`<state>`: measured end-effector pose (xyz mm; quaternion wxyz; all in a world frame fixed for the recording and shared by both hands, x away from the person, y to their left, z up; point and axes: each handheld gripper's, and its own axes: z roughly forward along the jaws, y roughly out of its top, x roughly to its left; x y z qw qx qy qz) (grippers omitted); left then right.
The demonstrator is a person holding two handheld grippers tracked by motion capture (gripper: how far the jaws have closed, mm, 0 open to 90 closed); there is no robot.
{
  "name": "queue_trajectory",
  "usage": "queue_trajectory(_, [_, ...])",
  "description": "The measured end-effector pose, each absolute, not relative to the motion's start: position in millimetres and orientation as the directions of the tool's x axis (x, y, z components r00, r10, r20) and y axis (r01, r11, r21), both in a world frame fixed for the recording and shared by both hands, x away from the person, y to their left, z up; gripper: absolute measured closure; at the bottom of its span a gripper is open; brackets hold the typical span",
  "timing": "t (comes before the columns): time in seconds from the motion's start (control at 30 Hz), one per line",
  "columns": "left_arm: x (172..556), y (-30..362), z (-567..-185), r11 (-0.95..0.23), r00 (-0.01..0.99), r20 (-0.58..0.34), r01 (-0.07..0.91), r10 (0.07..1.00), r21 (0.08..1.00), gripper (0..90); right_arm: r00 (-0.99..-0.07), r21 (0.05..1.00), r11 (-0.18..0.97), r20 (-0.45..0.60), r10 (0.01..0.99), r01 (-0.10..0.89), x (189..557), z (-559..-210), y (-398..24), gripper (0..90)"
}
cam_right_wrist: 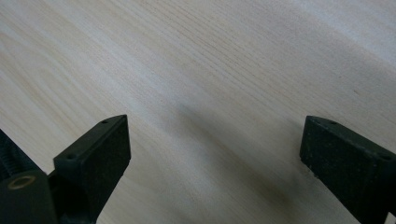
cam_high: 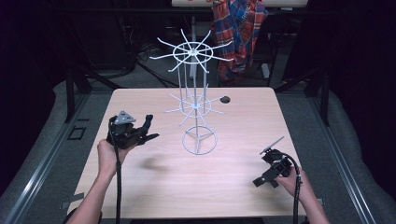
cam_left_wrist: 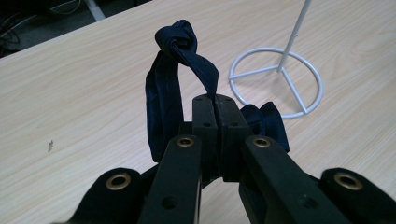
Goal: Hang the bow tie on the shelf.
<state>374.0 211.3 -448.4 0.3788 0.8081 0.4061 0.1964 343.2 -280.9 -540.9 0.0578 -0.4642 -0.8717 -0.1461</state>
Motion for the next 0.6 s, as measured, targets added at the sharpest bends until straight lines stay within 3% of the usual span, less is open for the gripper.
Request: queue_trajectory(0.6, [378, 206, -433, -0.339, 0.605, -0.019, 0.473, 0.796, 0.813, 88.0, -0.565, 0.196, 0.530, 0.235, 0.791, 0.825, 343, -541, -281, 8.5])
